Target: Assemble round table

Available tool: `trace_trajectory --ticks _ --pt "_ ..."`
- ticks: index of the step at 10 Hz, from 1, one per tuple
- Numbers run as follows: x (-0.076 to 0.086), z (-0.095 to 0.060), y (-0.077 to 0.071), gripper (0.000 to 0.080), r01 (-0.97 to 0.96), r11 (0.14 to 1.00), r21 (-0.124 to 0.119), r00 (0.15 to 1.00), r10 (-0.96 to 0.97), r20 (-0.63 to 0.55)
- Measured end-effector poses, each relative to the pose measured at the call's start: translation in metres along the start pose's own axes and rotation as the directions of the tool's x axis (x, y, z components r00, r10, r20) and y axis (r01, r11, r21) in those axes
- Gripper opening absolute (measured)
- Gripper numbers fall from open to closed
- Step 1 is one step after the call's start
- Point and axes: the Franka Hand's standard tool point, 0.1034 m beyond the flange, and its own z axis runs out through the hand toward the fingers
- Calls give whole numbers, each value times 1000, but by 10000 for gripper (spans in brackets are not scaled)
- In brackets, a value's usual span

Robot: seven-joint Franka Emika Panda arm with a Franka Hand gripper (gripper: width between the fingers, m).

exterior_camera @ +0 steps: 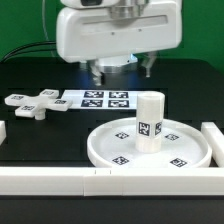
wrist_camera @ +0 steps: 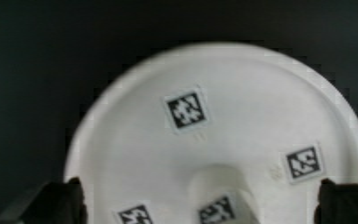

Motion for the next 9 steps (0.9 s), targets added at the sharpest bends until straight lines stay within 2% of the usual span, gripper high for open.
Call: trace_trajectory --ticks 1,2,3,5,7,9 --pt "-15 0 21 649 0 1000 -29 1000 -1 -30" --pt "-30 4 42 649 19 999 -31 1000 -20 -21" --pt "-36 7 53 649 -2 1000 -31 1000 2 -17" --pt "-30 7 43 649 14 999 -28 1000 -15 -19" --pt "-32 8 45 649 13 1000 -28 1000 -13 -16" --pt "-67 18 73 649 64 998 -28 998 -63 11"
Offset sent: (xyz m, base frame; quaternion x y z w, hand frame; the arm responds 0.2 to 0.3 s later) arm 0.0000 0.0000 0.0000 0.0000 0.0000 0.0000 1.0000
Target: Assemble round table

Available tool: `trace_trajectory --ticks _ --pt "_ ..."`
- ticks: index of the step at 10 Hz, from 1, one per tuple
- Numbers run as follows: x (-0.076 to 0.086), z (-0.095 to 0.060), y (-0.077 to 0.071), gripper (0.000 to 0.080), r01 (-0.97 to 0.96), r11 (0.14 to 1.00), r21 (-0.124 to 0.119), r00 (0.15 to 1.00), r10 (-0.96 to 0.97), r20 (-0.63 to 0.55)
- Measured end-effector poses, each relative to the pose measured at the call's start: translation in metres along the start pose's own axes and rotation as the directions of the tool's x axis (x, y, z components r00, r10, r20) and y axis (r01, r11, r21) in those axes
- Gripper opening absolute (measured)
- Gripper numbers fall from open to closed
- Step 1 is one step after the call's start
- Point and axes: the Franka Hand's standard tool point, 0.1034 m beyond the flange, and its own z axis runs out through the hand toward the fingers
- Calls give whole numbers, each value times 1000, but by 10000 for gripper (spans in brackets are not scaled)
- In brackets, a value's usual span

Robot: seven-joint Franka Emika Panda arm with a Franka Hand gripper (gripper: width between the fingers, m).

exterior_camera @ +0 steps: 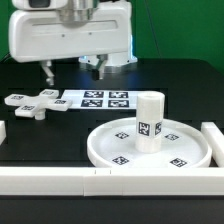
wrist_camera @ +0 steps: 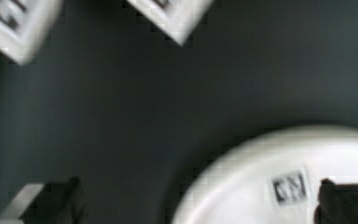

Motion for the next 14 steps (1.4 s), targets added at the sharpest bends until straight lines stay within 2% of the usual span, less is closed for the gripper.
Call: trace_trajectory --ticks 1,2,3,6,7,10,14 --pt "-14 4 16 649 9 1000 -8 1000 -8 5" --pt "-22 4 28 649 18 1000 -21 1000 -18 0" --pt "-23 4 29 649 14 1000 -7 1000 -14 12" --pt "-23 7 27 649 37 999 -7 999 -37 16" --pt "-27 13 28 649 98 995 -14 995 -97 30" --pt "-43 28 29 649 94 995 23 994 -95 62" --pt "-47 31 26 649 91 995 29 993 -93 68"
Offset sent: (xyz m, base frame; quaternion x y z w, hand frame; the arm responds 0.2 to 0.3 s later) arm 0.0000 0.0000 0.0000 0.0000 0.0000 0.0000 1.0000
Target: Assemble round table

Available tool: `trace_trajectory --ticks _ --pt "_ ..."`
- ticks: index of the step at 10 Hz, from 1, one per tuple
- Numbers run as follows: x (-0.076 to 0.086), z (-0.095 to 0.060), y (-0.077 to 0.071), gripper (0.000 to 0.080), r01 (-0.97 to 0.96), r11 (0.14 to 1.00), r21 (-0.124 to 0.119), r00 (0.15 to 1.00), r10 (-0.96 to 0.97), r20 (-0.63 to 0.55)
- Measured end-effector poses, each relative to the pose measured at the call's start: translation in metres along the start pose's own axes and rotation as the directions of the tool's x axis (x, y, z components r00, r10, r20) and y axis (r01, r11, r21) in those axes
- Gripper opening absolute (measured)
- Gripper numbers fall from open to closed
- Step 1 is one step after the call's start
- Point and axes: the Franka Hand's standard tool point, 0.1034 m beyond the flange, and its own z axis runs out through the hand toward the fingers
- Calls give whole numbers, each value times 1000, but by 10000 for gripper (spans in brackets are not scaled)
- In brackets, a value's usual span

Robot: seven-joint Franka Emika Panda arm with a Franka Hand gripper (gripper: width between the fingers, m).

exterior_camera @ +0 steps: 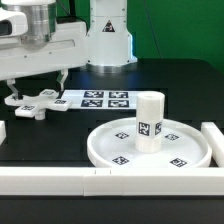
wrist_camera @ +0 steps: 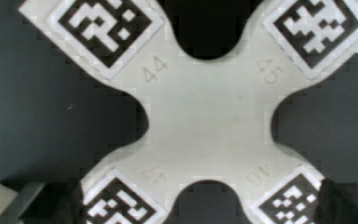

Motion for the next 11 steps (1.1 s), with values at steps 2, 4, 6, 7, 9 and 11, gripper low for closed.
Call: trace_trajectory --ticks 2,4,6,7,9,11 --pt "-12 7 -1 649 -55 997 46 998 54 19" --pt "-18 10 -2 649 -78 996 51 997 77 20" --pt "-18 11 -2 649 -87 995 54 996 86 17" --pt "-18 11 -2 649 -87 995 54 996 86 17" --pt "-18 11 -3 649 -87 995 55 996 86 18" --pt "-19 14 -4 649 -87 995 58 996 86 23"
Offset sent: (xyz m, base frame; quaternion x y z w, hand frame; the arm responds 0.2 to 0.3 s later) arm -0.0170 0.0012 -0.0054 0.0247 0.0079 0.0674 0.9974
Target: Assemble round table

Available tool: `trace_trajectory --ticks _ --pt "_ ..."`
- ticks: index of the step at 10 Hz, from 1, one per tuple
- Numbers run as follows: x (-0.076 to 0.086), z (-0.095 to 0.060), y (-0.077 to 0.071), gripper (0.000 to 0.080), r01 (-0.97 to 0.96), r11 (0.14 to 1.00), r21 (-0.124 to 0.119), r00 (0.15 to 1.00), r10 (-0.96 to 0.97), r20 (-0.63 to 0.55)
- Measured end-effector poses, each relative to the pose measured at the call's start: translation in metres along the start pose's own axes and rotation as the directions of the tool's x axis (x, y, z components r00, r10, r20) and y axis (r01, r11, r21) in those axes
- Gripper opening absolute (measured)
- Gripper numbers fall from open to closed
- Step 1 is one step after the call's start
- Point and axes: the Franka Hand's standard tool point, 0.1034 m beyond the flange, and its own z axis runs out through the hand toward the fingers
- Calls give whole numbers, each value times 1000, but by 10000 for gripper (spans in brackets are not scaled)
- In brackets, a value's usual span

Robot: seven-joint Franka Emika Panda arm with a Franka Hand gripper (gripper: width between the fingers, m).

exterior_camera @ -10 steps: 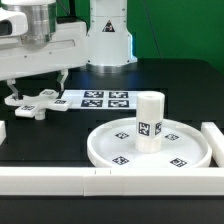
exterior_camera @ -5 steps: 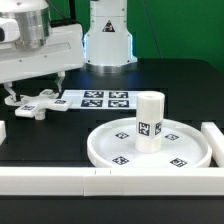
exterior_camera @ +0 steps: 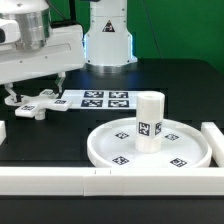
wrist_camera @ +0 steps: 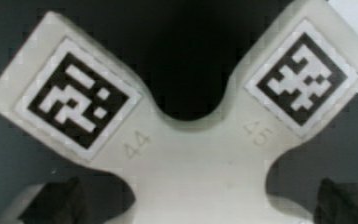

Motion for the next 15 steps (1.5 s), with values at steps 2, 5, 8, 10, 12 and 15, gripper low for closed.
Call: trace_trajectory --ticks 2,5,8,10,12,15 --pt "1 3 -1 649 5 1000 -1 1000 -5 3" --pt "0 8 -2 649 6 1000 -2 1000 -6 6" --pt "-1 11 -2 649 6 1000 1 1000 -6 11" --pt "-2 14 -3 649 8 1000 4 1000 -8 16" --pt "-2 15 -3 649 10 1000 5 1000 -10 18" --pt "-4 17 -2 512 15 1000 7 1000 -15 20"
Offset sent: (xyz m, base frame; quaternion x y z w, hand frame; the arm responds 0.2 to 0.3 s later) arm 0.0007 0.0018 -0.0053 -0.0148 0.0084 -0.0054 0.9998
